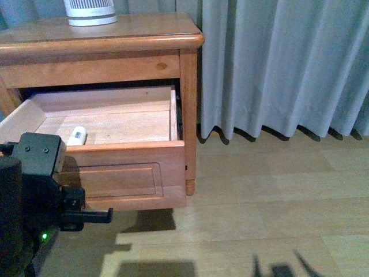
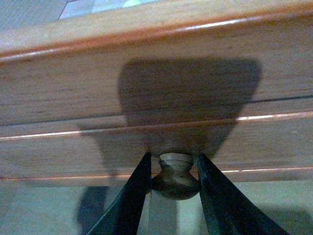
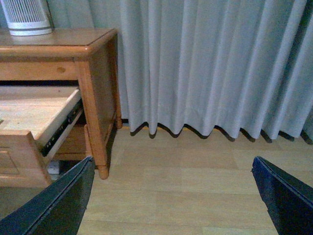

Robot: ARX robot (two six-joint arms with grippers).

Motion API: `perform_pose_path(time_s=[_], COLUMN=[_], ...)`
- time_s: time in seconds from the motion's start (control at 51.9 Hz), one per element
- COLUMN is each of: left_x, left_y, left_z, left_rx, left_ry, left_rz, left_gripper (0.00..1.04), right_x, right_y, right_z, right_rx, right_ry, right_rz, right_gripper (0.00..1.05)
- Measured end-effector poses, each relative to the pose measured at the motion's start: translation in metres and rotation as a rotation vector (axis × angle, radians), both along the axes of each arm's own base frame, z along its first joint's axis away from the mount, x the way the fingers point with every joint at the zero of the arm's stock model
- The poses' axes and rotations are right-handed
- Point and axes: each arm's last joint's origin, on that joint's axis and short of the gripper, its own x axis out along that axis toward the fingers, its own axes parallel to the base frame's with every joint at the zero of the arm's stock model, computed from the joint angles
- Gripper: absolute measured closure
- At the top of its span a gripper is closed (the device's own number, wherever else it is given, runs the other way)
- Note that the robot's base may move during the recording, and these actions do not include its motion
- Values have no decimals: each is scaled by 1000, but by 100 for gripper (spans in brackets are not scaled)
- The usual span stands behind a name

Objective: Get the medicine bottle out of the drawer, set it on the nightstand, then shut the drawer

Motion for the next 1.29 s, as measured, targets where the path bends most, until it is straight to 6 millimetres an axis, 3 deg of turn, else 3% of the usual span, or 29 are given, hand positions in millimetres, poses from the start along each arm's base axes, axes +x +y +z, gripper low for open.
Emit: perform_pose_path(time_s=[0.058, 0.328, 0.405, 0.482, 0.732, 0.848, 1.04, 1.252, 1.291], left_x=[-1, -9, -10, -12, -27, -46, -94, -158, -167], left_y=[0, 7, 14, 20, 46, 50, 52, 50, 50], left_z=[2, 2, 19, 49, 189, 231, 257, 245, 241], left_rx=[-7, 21, 36, 51, 52, 71, 73, 65, 30], left_ry=[12, 63, 49, 32, -223, -353, -429, -472, -470], left_rz=[-8, 6, 18, 18, 51, 58, 102, 149, 90], left_gripper=[78, 39, 21, 5, 7, 7, 7, 7, 11], right_x=[0, 0, 0, 0, 0, 0, 0, 0, 0], right_y=[0, 0, 0, 0, 0, 0, 0, 0, 0], right_z=[0, 0, 0, 0, 0, 0, 0, 0, 0], right_rx=[0, 0, 0, 0, 0, 0, 0, 0, 0], right_ry=[0, 0, 0, 0, 0, 0, 0, 0, 0], right_rz=[0, 0, 0, 0, 0, 0, 0, 0, 0], right_gripper=[7, 7, 7, 7, 7, 7, 7, 7, 7])
